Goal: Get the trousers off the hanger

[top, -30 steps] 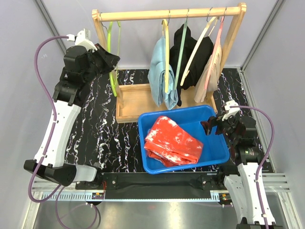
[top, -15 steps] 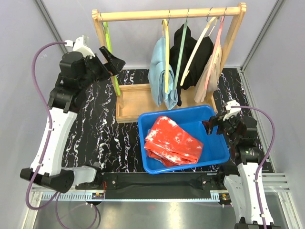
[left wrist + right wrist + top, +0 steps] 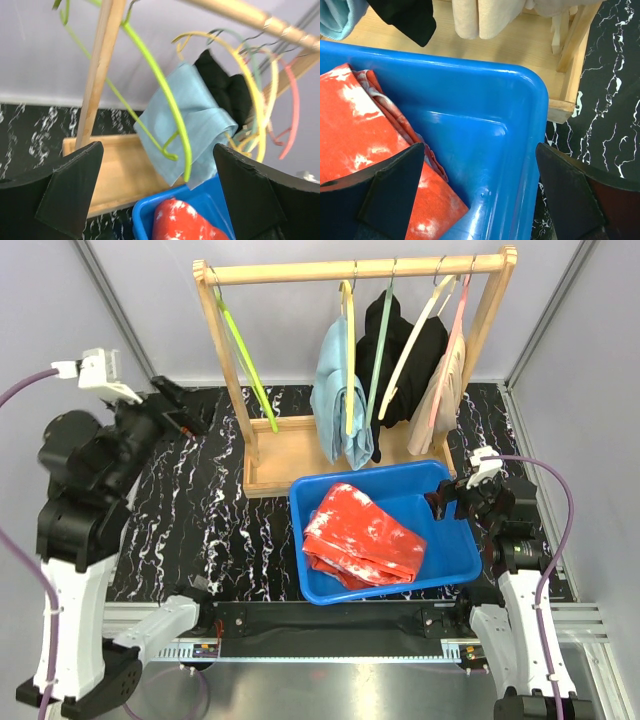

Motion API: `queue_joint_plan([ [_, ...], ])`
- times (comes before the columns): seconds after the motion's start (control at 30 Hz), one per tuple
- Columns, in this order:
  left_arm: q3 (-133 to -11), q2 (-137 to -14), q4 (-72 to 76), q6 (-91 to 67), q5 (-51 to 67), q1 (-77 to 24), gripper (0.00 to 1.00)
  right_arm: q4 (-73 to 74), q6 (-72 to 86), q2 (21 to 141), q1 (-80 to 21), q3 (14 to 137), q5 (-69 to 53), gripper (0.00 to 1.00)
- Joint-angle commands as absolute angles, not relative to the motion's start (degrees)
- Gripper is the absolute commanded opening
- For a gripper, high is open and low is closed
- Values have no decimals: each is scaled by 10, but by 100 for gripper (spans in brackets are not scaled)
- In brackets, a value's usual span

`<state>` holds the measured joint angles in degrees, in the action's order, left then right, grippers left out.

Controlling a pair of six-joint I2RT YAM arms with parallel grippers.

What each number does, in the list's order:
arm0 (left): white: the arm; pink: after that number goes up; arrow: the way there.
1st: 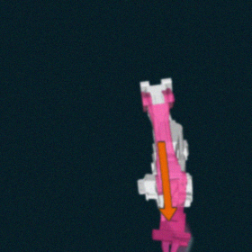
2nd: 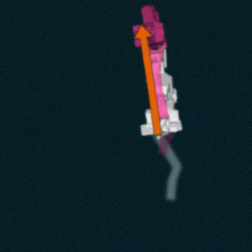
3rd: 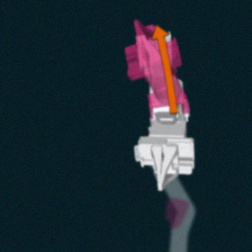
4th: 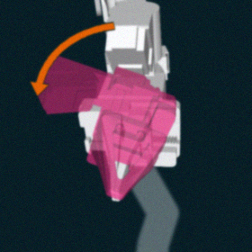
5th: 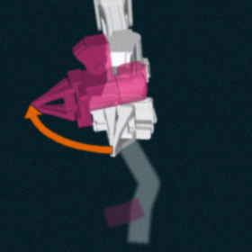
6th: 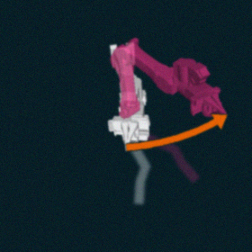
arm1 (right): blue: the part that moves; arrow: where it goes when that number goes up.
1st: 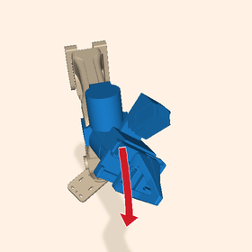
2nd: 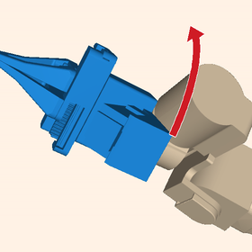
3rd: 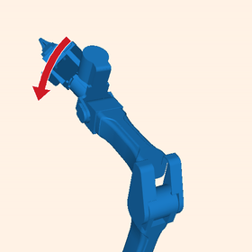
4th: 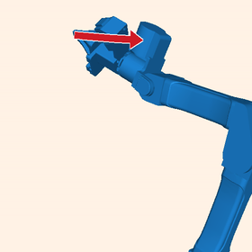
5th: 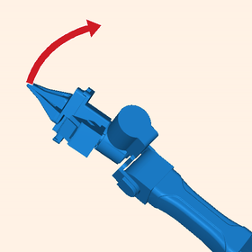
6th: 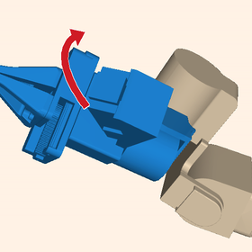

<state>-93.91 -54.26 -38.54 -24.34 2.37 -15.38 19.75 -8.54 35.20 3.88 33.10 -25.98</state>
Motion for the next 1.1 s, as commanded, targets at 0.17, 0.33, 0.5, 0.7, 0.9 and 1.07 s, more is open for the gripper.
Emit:
queue_joint_plan([
  [0.17, -986, -566, -283, -292, 187, -151, 99, 172, -65, 346, 42, 338, -216, 100],
  [0.33, -998, -613, -231, -360, 260, -159, 99, 166, -54, 331, 43, 333, -207, 100],
  [0.5, -1062, -689, -263, -334, 206, -244, 99, 161, -43, 320, 43, 327, -203, 100],
  [0.7, -1197, -818, -352, -300, 95, -337, 99, 159, -33, 302, 44, 322, -201, 100],
  [0.9, -1320, -933, -430, -258, -36, -384, 96, 158, -29, 287, 44, 321, -200, 100],
  [1.07, -1368, -998, -450, -227, -76, -408, 94, 157, -28, 279, 46, 320, -200, 100],
])
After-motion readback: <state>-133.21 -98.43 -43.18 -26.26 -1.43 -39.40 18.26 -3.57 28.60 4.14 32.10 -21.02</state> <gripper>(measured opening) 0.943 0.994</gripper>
